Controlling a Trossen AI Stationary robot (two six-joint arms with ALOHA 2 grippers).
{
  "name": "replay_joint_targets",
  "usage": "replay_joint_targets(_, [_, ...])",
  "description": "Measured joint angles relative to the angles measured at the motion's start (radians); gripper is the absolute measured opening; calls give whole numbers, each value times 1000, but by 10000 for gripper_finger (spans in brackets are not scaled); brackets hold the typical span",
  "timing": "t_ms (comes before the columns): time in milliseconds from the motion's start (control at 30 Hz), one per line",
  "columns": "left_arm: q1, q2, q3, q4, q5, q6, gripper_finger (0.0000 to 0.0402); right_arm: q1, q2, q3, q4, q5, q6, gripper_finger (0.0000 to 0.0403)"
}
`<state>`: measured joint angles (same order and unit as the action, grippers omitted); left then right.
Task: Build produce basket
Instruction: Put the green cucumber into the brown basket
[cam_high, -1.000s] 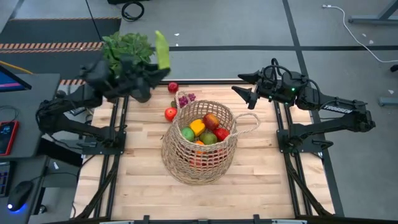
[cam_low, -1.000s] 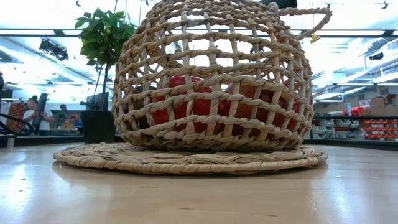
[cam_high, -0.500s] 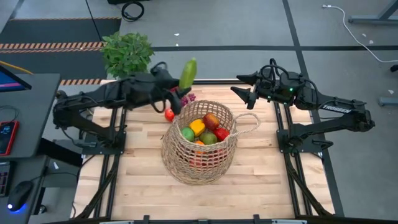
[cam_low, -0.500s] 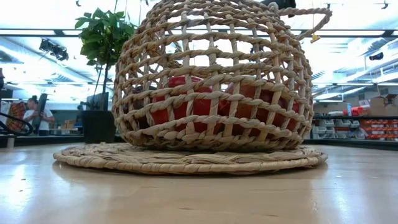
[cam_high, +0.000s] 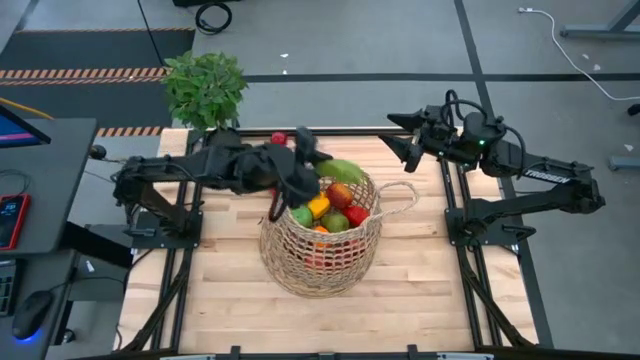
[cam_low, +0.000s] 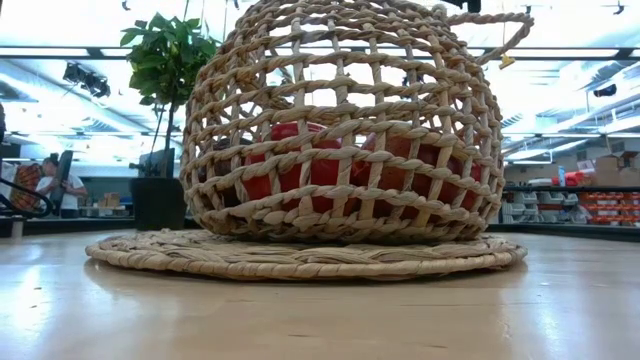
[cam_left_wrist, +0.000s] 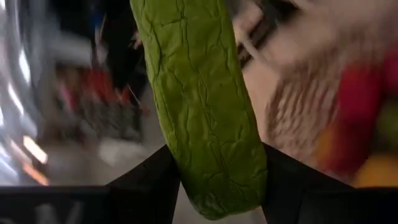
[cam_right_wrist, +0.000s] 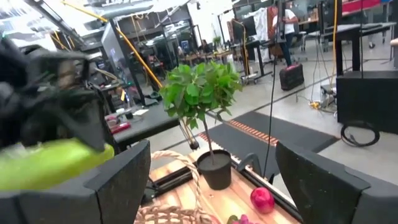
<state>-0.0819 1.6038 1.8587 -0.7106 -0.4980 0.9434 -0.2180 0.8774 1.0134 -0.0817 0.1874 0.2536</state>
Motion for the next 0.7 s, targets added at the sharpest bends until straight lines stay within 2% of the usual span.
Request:
replay_joint_targets(133, [-36,35,0,9,-86,481,181,0,-8,0,1,2,-14,349])
replay_joint_targets(200, [-52,54,0,40,-159,647,181,-1,-7,0,-2,2,-19,349])
replay_joint_targets(300, [-62,77,0,134,-233,763,182,-1,-7,0,-2,2,-21,349])
replay_joint_targets(400, [-60,83,0,198,-240,764,183,-1,-7,0,-5,3,-22,349])
replay_joint_targets(467, [-52,88,0,227,-228,688,183,-1,-7,0,-6,3,-22,349])
replay_joint_targets(533, [-43,91,0,237,-210,515,184,-1,-7,0,-9,3,-22,349])
replay_joint_targets(700, [-27,90,0,264,-77,-144,185,-1,-16,0,0,4,-41,349])
